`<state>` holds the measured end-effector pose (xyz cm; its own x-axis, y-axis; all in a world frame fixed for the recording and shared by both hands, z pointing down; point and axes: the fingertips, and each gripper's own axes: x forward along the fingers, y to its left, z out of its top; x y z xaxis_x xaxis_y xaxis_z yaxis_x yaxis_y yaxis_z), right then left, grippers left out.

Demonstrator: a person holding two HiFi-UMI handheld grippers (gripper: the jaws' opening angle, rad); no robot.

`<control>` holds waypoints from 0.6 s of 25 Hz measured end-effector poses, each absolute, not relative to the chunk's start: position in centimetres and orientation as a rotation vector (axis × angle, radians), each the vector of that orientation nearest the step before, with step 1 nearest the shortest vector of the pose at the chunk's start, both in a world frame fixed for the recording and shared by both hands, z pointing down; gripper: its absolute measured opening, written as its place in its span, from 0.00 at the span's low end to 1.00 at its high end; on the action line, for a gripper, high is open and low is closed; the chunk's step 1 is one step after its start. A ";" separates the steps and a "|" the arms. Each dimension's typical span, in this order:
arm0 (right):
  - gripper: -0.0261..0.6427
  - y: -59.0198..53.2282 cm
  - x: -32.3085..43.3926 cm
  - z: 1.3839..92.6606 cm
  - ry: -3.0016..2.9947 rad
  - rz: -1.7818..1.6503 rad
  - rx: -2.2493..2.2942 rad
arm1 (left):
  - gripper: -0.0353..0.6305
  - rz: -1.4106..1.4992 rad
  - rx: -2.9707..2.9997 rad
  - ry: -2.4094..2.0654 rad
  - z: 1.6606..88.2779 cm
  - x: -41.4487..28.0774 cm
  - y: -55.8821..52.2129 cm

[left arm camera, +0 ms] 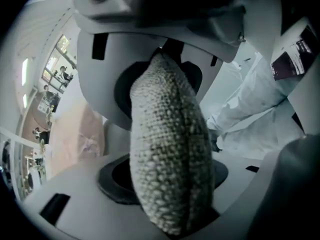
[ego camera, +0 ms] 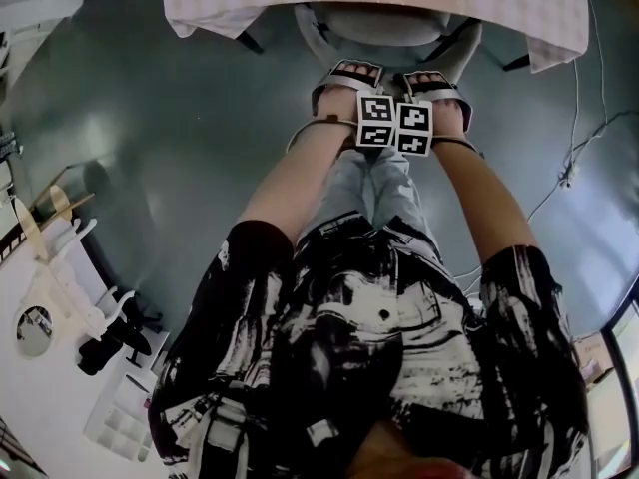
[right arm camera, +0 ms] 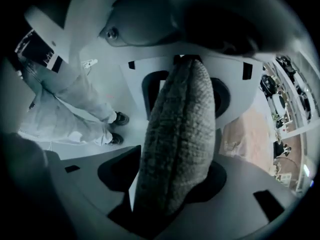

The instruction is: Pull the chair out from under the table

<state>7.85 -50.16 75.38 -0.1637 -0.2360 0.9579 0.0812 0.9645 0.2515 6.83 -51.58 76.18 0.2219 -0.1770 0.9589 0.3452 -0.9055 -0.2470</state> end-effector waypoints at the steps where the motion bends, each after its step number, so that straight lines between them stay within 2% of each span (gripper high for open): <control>1: 0.35 -50.5 8.0 75.5 -1.709 -0.304 0.129 | 0.40 -1.719 -2.066 -0.148 76.2 7.0 -52.0; 3: 0.26 -51.1 8.0 75.5 -1.713 -0.339 0.150 | 0.25 -1.716 -2.009 -0.182 76.4 7.0 -52.2; 4: 0.26 -51.1 7.9 75.5 -1.719 -0.345 0.154 | 0.23 -1.720 -1.992 -0.203 76.5 6.8 -52.1; 15: 0.16 -50.6 7.7 75.0 -1.751 -0.323 0.135 | 0.20 -1.743 -1.985 -0.200 76.2 6.7 -51.8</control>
<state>7.72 -50.57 75.00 -0.2063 -0.2669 0.9414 0.0867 0.9533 0.2893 6.71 -51.75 76.24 0.1750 -0.2042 0.9632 0.4175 -0.8706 -0.2604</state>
